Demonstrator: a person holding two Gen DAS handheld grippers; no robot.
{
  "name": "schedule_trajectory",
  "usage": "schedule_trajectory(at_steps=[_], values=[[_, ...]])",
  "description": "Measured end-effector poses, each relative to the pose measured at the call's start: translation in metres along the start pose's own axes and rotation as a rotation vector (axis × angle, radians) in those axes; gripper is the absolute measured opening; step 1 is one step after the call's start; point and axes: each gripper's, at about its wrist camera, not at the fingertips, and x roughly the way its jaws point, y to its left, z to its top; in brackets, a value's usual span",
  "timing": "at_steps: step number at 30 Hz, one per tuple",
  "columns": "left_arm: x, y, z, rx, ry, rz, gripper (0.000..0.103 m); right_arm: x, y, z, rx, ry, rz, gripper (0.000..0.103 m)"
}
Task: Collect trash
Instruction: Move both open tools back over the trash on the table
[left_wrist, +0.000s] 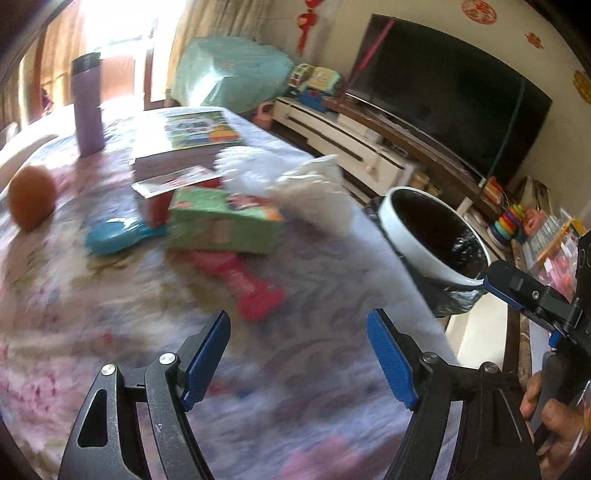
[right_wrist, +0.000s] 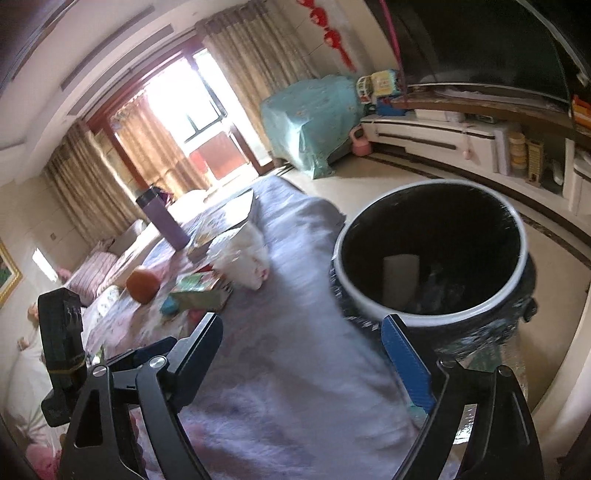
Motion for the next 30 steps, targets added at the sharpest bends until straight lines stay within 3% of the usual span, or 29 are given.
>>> schedule_trajectory(at_steps=[6, 14, 30], values=[[-0.015, 0.024, -0.011, -0.047, 0.01, 0.024, 0.076, 0.014, 0.02, -0.01, -0.03, 0.036, 0.021, 0.089], [-0.015, 0.048, 0.007, -0.061, 0.016, 0.032, 0.076, 0.031, 0.043, -0.01, -0.096, 0.063, 0.038, 0.089], [0.006, 0.077, 0.038, -0.039, 0.011, 0.048, 0.076, 0.061, 0.052, 0.001, -0.096, 0.081, 0.078, 0.089]])
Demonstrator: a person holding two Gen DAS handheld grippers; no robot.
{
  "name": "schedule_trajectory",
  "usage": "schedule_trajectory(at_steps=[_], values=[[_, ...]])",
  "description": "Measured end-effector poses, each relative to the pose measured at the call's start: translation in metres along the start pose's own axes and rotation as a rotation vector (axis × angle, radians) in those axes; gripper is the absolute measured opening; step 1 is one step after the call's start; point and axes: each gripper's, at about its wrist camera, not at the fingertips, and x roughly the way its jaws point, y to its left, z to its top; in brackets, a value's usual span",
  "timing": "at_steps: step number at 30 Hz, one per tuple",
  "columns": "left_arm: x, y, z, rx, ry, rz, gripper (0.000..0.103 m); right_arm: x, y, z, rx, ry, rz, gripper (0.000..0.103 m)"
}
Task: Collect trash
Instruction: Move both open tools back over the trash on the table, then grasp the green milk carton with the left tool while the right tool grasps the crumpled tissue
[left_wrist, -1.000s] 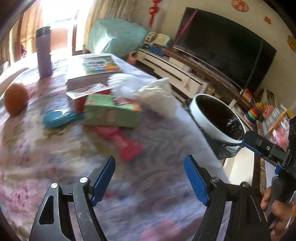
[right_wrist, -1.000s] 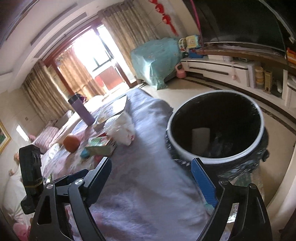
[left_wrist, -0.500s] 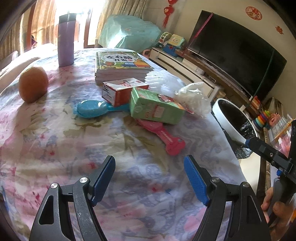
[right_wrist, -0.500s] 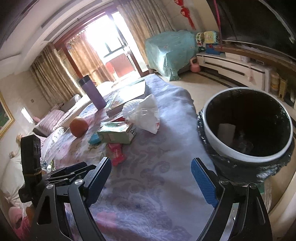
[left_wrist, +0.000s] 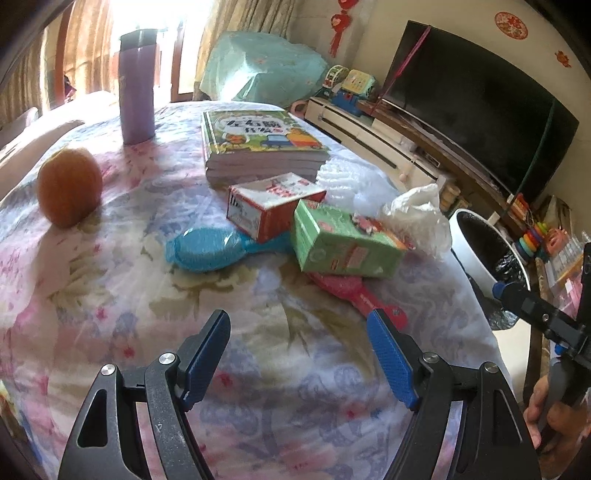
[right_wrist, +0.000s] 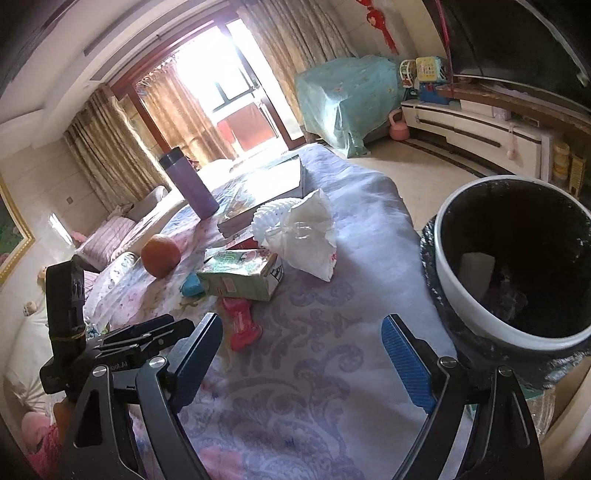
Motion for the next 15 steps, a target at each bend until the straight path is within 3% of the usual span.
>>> schedule_trajectory(at_steps=[7, 10, 15], values=[[0.019, -0.006, 0.016, 0.066, 0.012, -0.031, 0.076, 0.015, 0.0, 0.015, -0.012, -0.015, 0.026, 0.088], [0.028, -0.007, 0.024, 0.089, 0.014, -0.045, 0.076, 0.027, -0.005, 0.023, -0.004, -0.006, 0.03, 0.082], [0.045, -0.01, 0.04, 0.155, 0.019, -0.063, 0.082, 0.045, -0.008, 0.034, -0.001, 0.009, 0.043, 0.08]])
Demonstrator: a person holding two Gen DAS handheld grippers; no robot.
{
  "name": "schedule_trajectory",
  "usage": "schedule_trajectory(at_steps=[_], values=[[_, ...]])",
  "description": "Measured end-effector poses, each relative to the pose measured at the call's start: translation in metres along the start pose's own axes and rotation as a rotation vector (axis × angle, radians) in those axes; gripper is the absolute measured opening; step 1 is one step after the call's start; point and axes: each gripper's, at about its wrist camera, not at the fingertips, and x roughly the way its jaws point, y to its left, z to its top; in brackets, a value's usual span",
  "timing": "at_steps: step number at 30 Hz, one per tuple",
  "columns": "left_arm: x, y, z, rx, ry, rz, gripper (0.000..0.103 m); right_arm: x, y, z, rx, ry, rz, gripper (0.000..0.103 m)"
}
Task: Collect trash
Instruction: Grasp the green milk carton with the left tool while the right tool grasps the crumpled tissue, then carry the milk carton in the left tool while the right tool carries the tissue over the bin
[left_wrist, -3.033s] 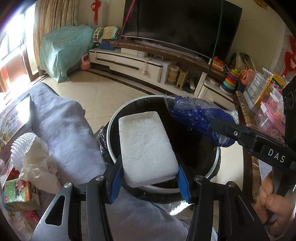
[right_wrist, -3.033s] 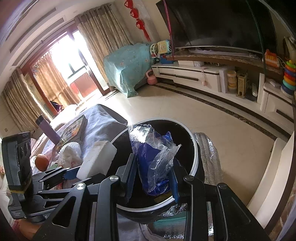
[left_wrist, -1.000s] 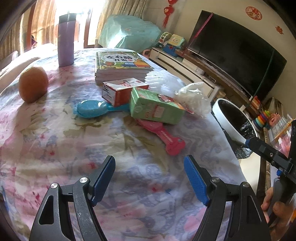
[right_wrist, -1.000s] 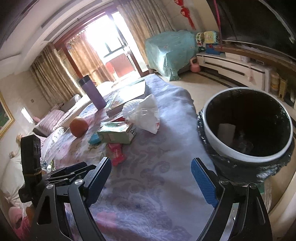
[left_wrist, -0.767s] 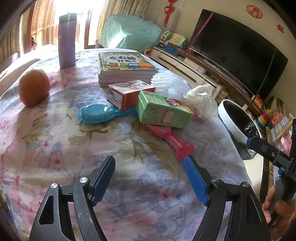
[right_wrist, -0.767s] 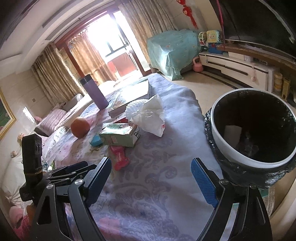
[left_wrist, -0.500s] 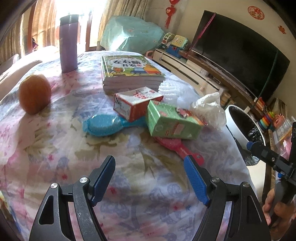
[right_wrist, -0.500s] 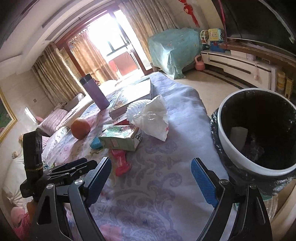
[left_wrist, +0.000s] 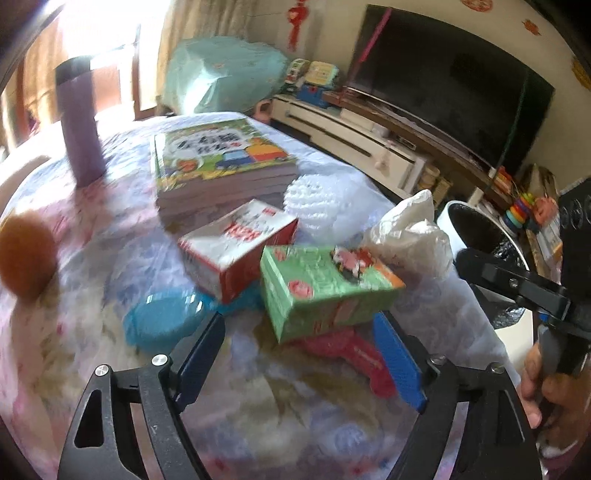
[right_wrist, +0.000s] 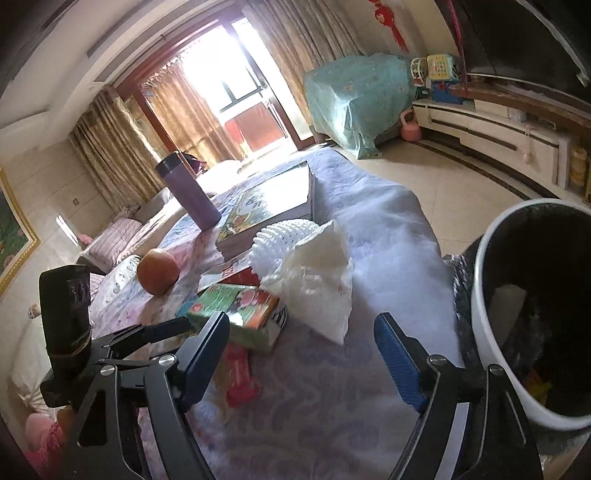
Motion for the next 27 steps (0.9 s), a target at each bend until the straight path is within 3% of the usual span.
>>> schedule_trajectory(at_steps=[4, 7, 9, 13, 16, 27], values=[[0.018, -0.001, 0.011, 0.078, 0.023, -0.023, 0.083, 0.01, -0.006, 0.007, 0.01, 0.015, 0.015, 0.069], [0.031, -0.004, 0.016, 0.115, 0.051, -0.05, 0.084, 0.016, -0.009, 0.008, 0.024, 0.032, 0.02, 0.047], [0.038, -0.007, 0.019, 0.128, 0.062, -0.07, 0.083, 0.018, -0.01, 0.008, 0.023, 0.042, 0.012, 0.024], [0.038, -0.01, 0.02, 0.15, 0.034, -0.09, 0.081, 0.014, -0.011, 0.005, 0.029, 0.038, 0.016, 0.02], [0.034, -0.012, 0.016, 0.147, 0.027, -0.104, 0.059, 0.007, -0.013, 0.002, 0.033, 0.028, 0.013, 0.017], [-0.01, -0.029, -0.024, 0.139, -0.005, -0.145, 0.057, -0.02, -0.015, -0.013, 0.052, 0.009, 0.022, 0.013]])
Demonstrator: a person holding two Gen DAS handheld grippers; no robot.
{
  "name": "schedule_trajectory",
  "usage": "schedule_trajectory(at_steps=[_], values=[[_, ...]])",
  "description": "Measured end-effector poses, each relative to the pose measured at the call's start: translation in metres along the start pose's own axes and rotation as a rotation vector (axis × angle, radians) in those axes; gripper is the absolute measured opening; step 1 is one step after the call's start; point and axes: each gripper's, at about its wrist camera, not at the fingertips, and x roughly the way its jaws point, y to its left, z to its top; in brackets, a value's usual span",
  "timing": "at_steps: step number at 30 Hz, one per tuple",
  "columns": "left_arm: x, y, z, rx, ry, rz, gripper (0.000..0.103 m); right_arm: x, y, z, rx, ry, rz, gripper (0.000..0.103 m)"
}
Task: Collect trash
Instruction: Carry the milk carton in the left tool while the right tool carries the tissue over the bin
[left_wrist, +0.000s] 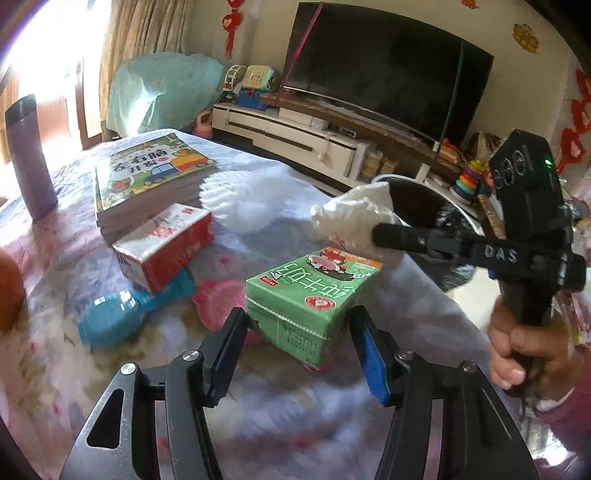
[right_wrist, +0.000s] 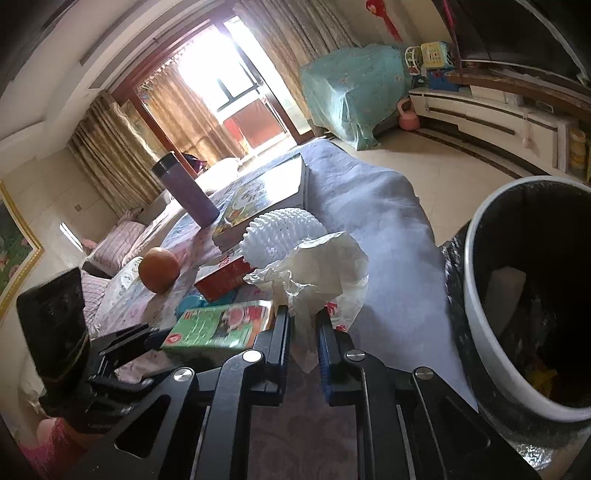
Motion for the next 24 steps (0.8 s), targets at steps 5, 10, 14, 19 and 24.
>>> schedule_trajectory(at_steps=[5, 10, 14, 19, 24], values=[[-0.003, -0.01, -0.007, 0.052, 0.025, 0.1, 0.075, -0.021, -0.002, -0.006, 0.011, -0.021, 0.001, 0.013], [0.015, -0.02, -0.008, 0.099, 0.065, 0.107, 0.076, -0.041, -0.006, -0.012, 0.024, -0.045, -0.008, 0.013], [0.023, -0.032, -0.01, 0.122, 0.079, 0.087, 0.056, -0.05, -0.01, -0.016, 0.037, -0.055, -0.016, 0.013], [0.022, -0.033, -0.013, 0.049, 0.051, 0.063, 0.053, -0.066, -0.017, -0.02, 0.05, -0.075, -0.033, 0.013], [0.013, -0.042, -0.014, -0.028, 0.024, 0.042, 0.052, -0.084, -0.026, -0.024, 0.063, -0.104, -0.056, 0.013]])
